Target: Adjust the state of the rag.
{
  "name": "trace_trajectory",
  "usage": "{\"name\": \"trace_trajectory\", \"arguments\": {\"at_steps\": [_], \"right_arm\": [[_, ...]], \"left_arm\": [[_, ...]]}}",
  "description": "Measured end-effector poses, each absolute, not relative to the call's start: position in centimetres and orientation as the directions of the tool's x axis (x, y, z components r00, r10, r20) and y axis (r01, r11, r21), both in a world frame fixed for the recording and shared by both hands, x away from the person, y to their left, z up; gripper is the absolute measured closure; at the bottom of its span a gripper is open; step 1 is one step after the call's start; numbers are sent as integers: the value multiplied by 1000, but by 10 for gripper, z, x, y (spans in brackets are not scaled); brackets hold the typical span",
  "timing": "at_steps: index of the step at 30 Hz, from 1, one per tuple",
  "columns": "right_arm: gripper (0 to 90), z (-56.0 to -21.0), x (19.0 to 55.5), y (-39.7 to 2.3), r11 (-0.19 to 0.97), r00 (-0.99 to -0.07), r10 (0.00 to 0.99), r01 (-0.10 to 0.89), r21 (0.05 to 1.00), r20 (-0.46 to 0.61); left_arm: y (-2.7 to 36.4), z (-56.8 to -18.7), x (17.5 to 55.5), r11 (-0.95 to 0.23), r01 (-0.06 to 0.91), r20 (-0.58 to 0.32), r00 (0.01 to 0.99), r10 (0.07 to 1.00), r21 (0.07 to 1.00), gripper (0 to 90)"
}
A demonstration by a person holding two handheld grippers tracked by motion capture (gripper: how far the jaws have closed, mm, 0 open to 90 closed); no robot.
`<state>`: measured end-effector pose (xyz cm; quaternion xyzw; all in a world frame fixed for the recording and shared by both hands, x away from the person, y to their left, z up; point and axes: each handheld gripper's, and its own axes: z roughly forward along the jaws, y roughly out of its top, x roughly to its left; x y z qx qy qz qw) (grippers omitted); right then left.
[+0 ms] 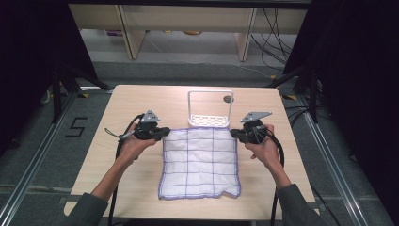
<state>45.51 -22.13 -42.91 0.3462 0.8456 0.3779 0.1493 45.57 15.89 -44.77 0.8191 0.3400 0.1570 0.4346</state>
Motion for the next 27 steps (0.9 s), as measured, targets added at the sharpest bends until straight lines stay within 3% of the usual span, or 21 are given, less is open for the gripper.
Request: {"name": "trace_trajectory", "arguments": {"at_steps": [6, 13, 16, 19, 27], "right_arm": [[861, -426, 417, -231, 459, -752, 660, 417, 785, 14], [860, -438, 376, -240, 453, -767, 641, 420, 787, 40], [860, -445, 367, -239, 479, -786, 618, 390, 787, 14], [859, -452, 358, -238, 468, -772, 634, 428, 773, 44], [855, -464, 343, -244, 469, -780, 624, 421, 777, 46]], "left_arm": [[166, -445, 409, -425, 353, 0, 769, 639, 833, 856], [175, -463, 357, -414, 340, -19, 792, 611, 845, 855], [174, -470, 346, -425, 337, -18, 800, 600, 840, 854], [173, -474, 339, -445, 336, -12, 808, 589, 830, 852], [171, -484, 325, -467, 321, -4, 828, 561, 824, 846]]}}
